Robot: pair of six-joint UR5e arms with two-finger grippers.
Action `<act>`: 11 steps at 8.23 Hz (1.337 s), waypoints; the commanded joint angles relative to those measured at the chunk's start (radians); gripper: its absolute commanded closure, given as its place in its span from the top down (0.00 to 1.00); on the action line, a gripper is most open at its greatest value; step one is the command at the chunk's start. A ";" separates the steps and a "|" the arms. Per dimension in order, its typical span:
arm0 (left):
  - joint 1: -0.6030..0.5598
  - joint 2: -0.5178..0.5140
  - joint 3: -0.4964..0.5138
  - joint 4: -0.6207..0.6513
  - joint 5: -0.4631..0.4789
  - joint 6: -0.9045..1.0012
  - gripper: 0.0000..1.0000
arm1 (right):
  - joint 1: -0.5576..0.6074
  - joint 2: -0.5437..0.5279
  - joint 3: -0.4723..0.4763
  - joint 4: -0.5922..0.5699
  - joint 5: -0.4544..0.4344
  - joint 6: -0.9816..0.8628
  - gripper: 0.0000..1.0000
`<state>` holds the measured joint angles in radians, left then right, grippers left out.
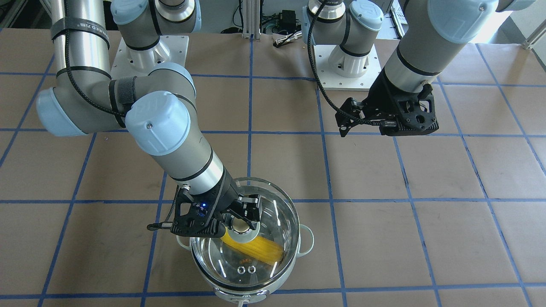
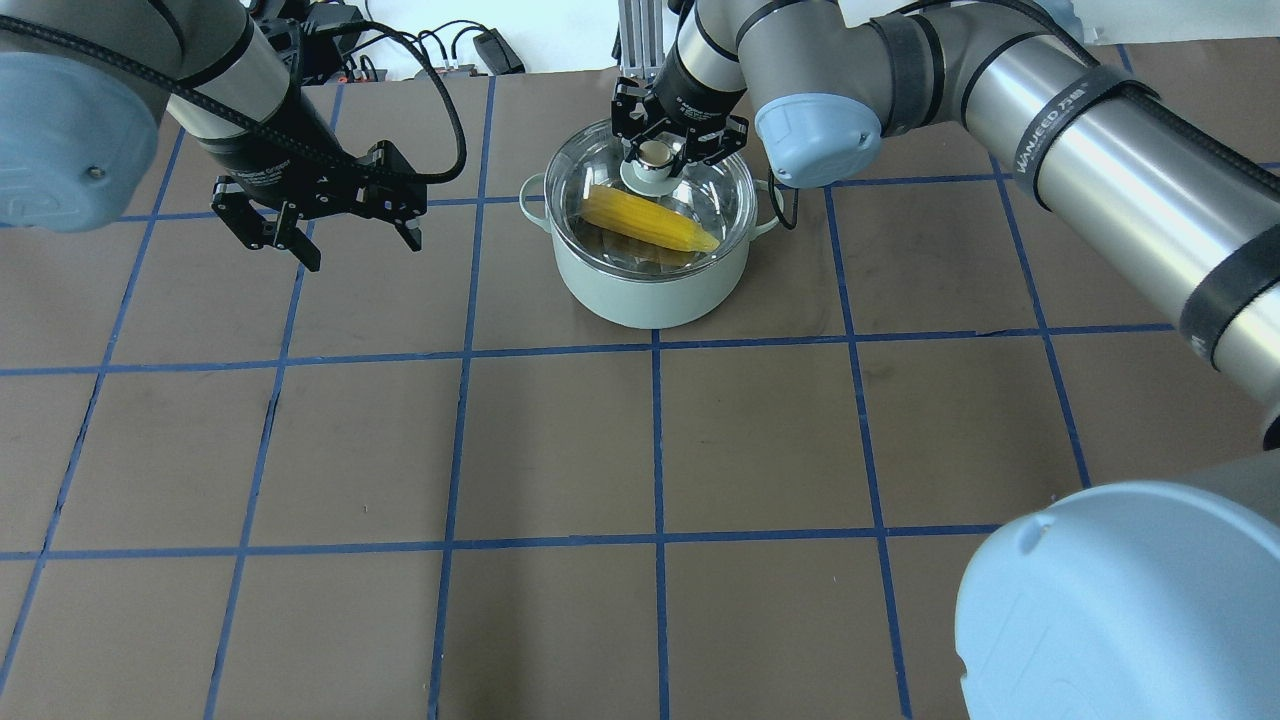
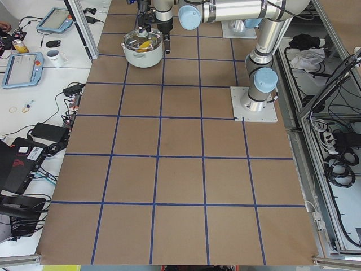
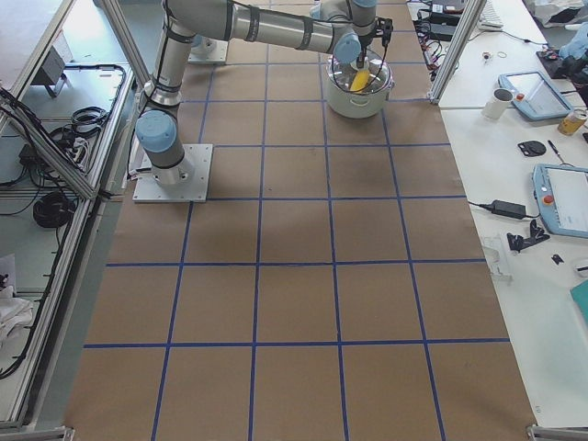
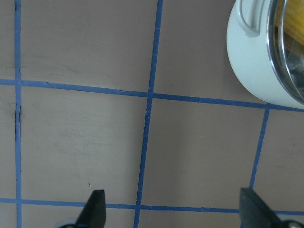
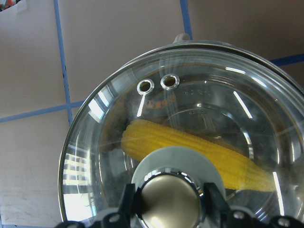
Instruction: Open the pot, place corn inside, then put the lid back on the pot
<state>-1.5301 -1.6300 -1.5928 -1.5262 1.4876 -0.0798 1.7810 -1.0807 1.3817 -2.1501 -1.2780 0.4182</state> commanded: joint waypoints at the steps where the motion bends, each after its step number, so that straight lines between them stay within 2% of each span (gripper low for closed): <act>1: -0.001 -0.021 -0.001 0.011 -0.003 0.000 1.00 | 0.000 0.002 0.002 -0.019 0.000 0.001 0.31; 4: -0.005 -0.028 0.001 0.023 -0.009 -0.006 1.00 | 0.000 0.007 0.002 -0.019 0.006 0.002 0.34; 7: -0.010 0.025 0.001 0.009 -0.009 0.002 1.00 | 0.000 0.007 0.005 -0.017 0.008 0.016 0.58; 10: -0.012 0.021 -0.001 0.009 -0.009 0.000 1.00 | 0.000 0.005 0.005 -0.013 0.008 0.036 0.63; 11: -0.012 0.028 0.001 0.008 -0.009 0.000 1.00 | 0.000 0.004 0.005 -0.013 0.008 0.033 0.74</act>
<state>-1.5408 -1.6095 -1.5923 -1.5161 1.4781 -0.0802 1.7809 -1.0752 1.3871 -2.1639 -1.2696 0.4513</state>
